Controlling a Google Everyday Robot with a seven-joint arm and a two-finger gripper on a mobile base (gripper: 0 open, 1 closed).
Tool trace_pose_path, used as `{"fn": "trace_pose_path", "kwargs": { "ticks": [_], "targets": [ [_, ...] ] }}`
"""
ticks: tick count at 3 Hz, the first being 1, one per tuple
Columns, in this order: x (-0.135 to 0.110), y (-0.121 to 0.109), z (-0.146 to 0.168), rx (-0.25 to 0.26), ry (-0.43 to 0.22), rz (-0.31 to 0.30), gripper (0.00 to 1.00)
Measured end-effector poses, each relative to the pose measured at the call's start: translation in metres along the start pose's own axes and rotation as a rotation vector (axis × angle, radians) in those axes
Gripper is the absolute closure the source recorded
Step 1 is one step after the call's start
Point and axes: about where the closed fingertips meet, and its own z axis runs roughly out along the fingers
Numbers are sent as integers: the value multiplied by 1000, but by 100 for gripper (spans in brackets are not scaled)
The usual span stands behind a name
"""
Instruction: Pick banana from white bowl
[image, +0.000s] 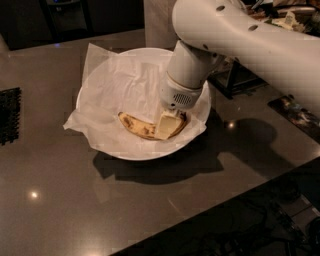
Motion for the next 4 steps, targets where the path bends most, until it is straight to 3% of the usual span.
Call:
{"fn": "trace_pose_path", "kwargs": {
  "ticks": [1, 2, 4],
  "targets": [
    [0, 0, -1, 0, 0, 0, 100],
    [2, 4, -19, 34, -69, -16, 100],
    [-7, 18, -66, 108, -218, -117, 100]
  ]
}}
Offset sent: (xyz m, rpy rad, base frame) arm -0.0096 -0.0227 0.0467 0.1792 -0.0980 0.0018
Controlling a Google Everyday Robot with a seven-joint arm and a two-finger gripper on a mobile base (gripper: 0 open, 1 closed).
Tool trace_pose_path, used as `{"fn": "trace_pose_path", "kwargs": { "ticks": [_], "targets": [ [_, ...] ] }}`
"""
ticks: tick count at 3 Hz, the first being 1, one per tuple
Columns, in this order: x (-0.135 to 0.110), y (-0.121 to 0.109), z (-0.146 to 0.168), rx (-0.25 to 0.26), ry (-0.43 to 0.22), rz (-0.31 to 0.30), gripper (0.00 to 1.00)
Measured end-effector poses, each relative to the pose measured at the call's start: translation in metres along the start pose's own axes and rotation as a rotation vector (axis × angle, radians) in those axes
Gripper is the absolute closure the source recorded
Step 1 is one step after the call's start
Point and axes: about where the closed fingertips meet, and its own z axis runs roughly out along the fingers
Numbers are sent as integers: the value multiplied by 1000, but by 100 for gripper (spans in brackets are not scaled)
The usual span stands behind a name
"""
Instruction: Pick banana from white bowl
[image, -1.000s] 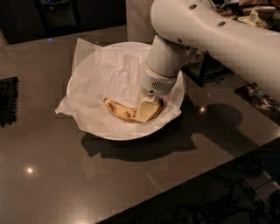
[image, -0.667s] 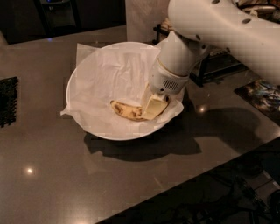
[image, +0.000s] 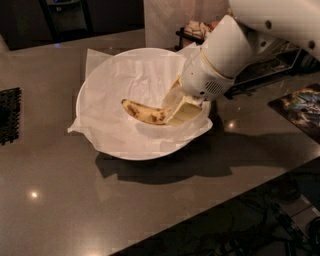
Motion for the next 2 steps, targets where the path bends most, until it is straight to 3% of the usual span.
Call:
{"fn": "trace_pose_path", "kwargs": {
  "ticks": [2],
  "targets": [
    [-29, 16, -35, 18, -145, -158, 100]
  ]
}}
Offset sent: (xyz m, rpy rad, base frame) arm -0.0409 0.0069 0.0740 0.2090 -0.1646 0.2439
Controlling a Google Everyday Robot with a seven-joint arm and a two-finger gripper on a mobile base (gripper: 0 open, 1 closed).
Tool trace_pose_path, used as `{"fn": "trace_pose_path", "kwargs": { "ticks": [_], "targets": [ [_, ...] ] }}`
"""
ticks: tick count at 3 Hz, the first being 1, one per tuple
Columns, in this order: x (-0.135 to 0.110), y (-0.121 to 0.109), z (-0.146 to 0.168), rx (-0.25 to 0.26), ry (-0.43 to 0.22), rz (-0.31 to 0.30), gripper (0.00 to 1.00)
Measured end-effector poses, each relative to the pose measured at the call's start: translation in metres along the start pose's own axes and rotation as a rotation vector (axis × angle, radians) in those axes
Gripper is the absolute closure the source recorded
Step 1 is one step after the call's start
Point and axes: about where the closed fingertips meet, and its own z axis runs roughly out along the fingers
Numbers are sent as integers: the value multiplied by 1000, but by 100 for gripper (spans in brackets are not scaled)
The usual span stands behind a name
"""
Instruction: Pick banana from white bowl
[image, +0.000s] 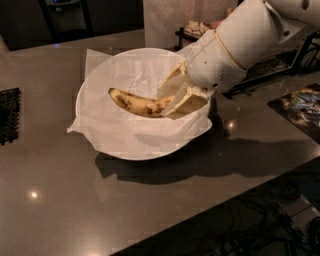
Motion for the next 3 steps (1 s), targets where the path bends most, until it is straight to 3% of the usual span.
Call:
{"fn": "trace_pose_path", "kwargs": {
  "ticks": [2, 3],
  "targets": [
    [-37, 24, -31, 58, -32, -153, 100],
    [-37, 24, -31, 58, -32, -153, 100]
  ]
}}
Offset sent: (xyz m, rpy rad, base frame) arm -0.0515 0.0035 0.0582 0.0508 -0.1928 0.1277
